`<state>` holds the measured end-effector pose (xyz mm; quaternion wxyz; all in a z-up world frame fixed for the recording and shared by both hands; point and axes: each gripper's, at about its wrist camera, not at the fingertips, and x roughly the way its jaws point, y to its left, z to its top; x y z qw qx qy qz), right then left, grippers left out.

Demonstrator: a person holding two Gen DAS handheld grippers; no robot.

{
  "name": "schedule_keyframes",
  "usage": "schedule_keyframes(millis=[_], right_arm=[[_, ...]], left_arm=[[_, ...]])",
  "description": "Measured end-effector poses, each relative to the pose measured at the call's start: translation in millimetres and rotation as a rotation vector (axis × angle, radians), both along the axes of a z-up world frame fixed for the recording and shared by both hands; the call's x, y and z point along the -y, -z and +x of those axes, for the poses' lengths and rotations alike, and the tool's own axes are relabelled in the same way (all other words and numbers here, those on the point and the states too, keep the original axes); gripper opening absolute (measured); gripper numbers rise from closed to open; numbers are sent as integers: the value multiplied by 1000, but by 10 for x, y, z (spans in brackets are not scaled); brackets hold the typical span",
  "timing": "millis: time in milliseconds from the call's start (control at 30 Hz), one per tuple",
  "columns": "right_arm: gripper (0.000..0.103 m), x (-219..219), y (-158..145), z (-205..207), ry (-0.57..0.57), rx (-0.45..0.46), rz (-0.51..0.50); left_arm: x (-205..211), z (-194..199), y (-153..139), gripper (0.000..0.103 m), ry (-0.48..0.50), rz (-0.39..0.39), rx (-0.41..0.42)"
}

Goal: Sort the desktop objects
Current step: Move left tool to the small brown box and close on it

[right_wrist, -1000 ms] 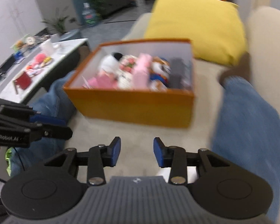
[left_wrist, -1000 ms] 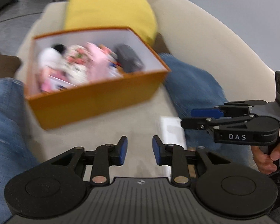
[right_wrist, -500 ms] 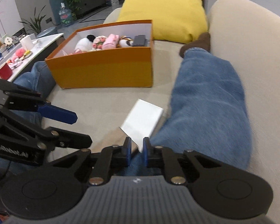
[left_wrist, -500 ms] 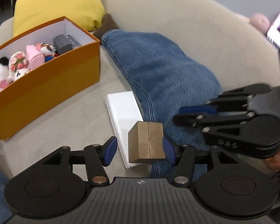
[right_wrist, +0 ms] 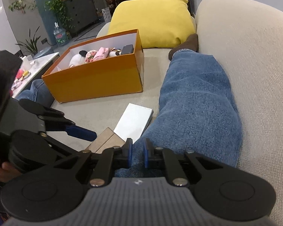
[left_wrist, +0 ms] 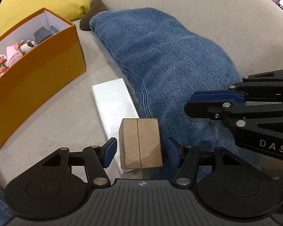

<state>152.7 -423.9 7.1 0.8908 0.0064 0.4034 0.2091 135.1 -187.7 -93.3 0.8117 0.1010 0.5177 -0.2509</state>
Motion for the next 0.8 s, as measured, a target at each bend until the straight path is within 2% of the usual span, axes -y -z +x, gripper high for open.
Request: schedule_keyframes(millis=[33, 100, 233, 400, 533, 700, 800], right_arm=[[11, 7, 6, 9, 1, 0, 4], [11, 19, 14, 13, 1, 0, 9], [11, 9, 28, 45, 3, -9, 15], [15, -112, 34, 121, -4, -23, 13], [21, -300, 73, 236, -14, -59, 6], [22, -583, 161, 407, -33, -114, -16], [30, -782, 235, 480, -40, -132, -62]], left_arm=[[11, -2, 11, 67, -3, 5, -2], [26, 10, 47, 54, -10, 21, -6], [-28, 18, 47, 54, -25, 1, -11], [-173, 23, -6, 53, -71, 10, 39], [-420, 63, -101, 53, -143, -4, 66], [-722, 171, -145, 53, -233, -13, 81], [-885, 212, -143, 53, -273, -15, 82]])
